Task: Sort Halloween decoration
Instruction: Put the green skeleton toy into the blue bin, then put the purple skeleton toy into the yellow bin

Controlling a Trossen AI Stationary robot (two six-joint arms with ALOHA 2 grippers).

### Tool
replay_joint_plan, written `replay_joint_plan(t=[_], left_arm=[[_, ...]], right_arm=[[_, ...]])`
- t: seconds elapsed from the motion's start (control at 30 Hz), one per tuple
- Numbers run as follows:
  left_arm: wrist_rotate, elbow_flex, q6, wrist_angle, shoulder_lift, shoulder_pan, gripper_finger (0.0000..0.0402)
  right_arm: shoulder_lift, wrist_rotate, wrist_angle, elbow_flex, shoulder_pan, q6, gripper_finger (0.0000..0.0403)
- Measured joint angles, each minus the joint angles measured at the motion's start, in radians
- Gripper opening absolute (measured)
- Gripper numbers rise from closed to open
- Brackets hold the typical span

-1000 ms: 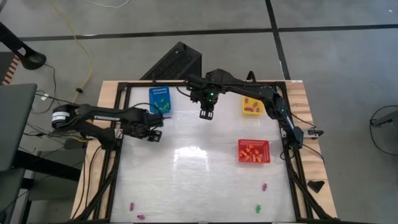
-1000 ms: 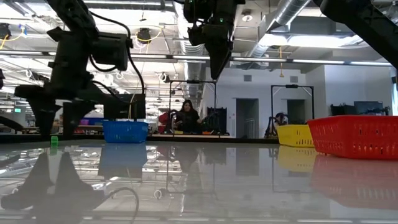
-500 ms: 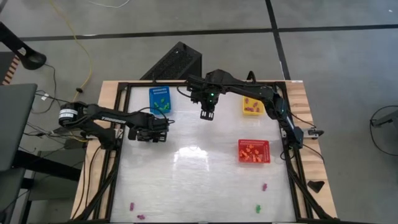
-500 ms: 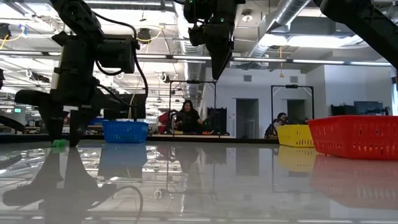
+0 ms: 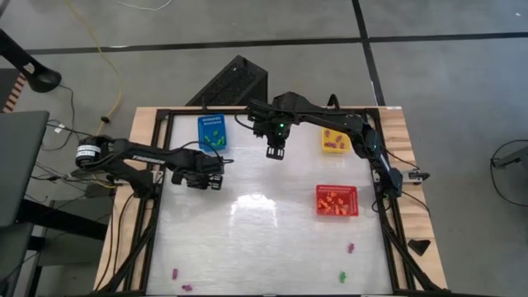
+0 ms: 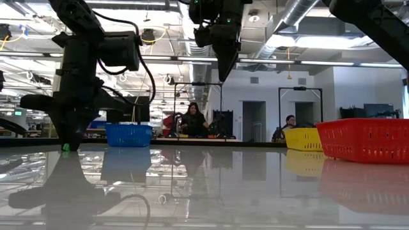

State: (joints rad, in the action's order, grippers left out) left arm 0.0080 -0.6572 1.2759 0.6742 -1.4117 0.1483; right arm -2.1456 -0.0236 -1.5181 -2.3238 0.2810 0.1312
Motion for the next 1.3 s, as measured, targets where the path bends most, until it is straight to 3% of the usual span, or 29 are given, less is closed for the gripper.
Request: replay_joint_plan(t=[0.23,0.37,0.43,0.57,0.83,1.0,1.3], left_arm=[[-0.292,-0.015,-0.015,0.009,0.194,-0.011,0.0006],[-0.448,-0.019,-0.114,-0.127,0.308,0.021,0.0006],[-0.47,-0.019,-0.206,-0.214,0.331,0.078,0.0005],[-0.316,-0.019,-0.368,-0.352,0.31,0.264,0.0005],[-0.064,-0.019,-0.554,-0.328,0.179,0.563,0.0011],[0.001,-0.019,-0.636,-0.338,0.147,0.611,0.0063],[0.027,-0.019,-0.739,-0.354,0.155,0.642,0.0138]], right_arm=[[0.0,0.002,-0.012,0.0,0.001,0.001,0.0118],[0.0,0.001,-0.013,0.0,0.001,0.001,0.0118],[0.0,0.002,-0.011,0.0,0.001,0.001,0.0118],[0.0,0.002,-0.009,0.0,0.0,-0.006,0.0118],[0.0,0.001,-0.048,0.0,0.001,-0.026,0.0118],[0.0,0.001,-0.051,0.0,0.001,-0.054,0.0118],[-0.001,0.001,-0.036,0.0,0.001,-0.08,0.0118]])
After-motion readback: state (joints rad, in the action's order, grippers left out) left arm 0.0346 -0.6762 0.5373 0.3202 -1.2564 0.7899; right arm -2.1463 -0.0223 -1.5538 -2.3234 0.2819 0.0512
